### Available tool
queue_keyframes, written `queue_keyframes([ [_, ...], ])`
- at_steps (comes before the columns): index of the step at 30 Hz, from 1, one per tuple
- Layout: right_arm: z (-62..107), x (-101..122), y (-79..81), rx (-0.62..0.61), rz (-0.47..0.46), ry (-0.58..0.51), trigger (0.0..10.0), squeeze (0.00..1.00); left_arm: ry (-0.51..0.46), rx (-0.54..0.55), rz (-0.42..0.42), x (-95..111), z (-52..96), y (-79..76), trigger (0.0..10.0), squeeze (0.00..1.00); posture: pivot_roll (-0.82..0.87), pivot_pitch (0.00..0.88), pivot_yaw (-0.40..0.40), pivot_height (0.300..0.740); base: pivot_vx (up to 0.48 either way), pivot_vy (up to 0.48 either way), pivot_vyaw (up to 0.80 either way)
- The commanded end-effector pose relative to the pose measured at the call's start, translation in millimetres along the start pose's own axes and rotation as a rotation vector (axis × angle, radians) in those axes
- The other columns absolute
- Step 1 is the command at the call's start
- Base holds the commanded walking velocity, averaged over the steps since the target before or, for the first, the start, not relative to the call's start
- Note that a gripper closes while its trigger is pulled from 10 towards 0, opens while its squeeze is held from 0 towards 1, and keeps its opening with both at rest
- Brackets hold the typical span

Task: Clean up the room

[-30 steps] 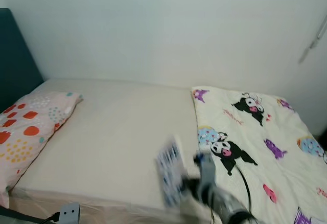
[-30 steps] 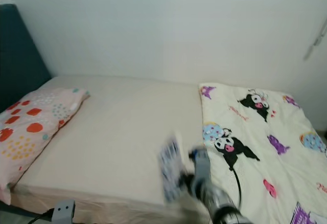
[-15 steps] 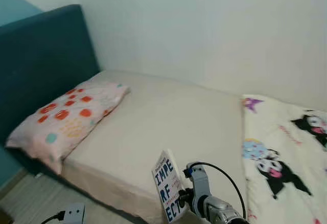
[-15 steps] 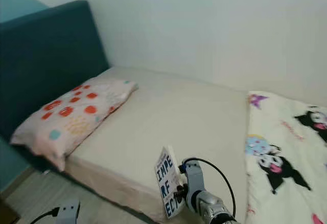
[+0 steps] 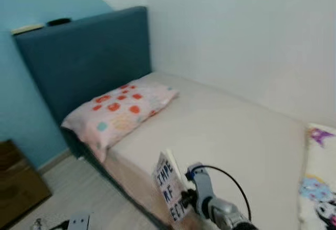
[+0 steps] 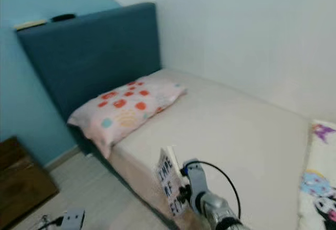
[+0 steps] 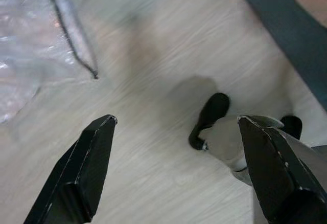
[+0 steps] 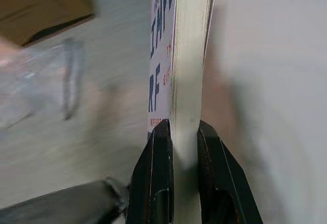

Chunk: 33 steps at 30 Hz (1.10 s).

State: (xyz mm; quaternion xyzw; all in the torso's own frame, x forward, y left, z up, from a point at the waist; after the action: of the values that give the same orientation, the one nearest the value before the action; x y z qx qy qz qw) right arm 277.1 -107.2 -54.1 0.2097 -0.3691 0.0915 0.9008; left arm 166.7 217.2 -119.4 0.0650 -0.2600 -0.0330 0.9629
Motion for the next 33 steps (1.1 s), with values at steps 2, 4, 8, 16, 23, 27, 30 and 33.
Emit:
queue_keyframes([
  [2, 0.8, 6.8, -2.0, 0.002, 0.027, -0.025, 10.0, 0.0, 0.014, -0.002, -0.006, -4.2, 0.6, 0.3, 10.0, 0.0, 0.02, 0.0, -0.033, 0.74, 0.0, 0.0, 0.79],
  [4, 0.8, 6.7, -1.9, 0.004, 0.029, -0.024, 10.0, 0.0, 0.014, -0.002, -0.005, -4.3, 0.6, 0.4, 10.0, 0.0, 0.02, 0.0, -0.033, 0.74, 0.0, 0.0, 0.79],
  [8, 0.7, 6.7, -1.5, 0.006, 0.033, -0.023, 10.0, 0.0, 0.016, -0.002, -0.007, -5.2, 0.8, 1.2, 10.0, 0.0, 0.02, 0.0, -0.032, 0.74, 0.0, 0.0, 0.79],
  [16, 0.6, 6.1, -1.0, 0.009, 0.037, -0.021, 10.0, 0.0, 0.022, -0.006, -0.012, -9.0, 1.7, 3.9, 10.0, 0.0, 0.02, 0.0, -0.031, 0.74, 0.0, 0.0, 0.79],
  [23, 0.6, 5.5, -0.9, 0.009, 0.035, -0.02, 10.0, 0.0, 0.03, -0.014, -0.006, -11.9, 2.4, 5.4, 10.0, 0.0, 0.02, 0.0, -0.03, 0.74, 0.0, 0.0, 0.79],
  [27, 0.7, 5.9, -1.3, 0.006, 0.035, -0.023, 10.0, 0.0, 0.031, -0.019, -0.009, -11.9, 2.4, 5.0, 10.0, 0.0, 0.02, 0.0, -0.031, 0.74, 0.0, 0.0, 0.79],
  [30, 1.1, 6.1, -3.5, -0.012, 0.021, -0.031, 10.0, 0.0, 0.03, -0.012, -0.013, -9.7, 1.7, 3.5, 10.0, 0.0, 0.02, 0.0, -0.031, 0.74, 0.0, -0.314, 0.26],
  [33, 1.4, 5.7, -4.6, -0.02, 0.021, -0.029, 10.0, 0.0, 0.03, -0.01, -0.012, -8.2, 1.2, 1.9, 10.0, 0.0, 0.02, 0.0, -0.031, 0.74, 0.0, -0.477, 0.0],
])
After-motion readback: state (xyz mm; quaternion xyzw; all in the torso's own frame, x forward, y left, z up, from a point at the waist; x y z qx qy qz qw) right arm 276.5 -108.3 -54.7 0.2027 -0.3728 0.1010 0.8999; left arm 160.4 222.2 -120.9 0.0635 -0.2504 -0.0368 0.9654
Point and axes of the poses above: a point about 5 cm out from each wrist's last joint towards the gripper, its own z axis pointing back from the gripper into the wrist, its own x axis along the axis of the wrist's last joint, y = z × x, the point moved 3 cm from there along -z, pointing out of the wrist towards the gripper, and after that the axes turned 13 degrees about -z, right-handed, at the moved point
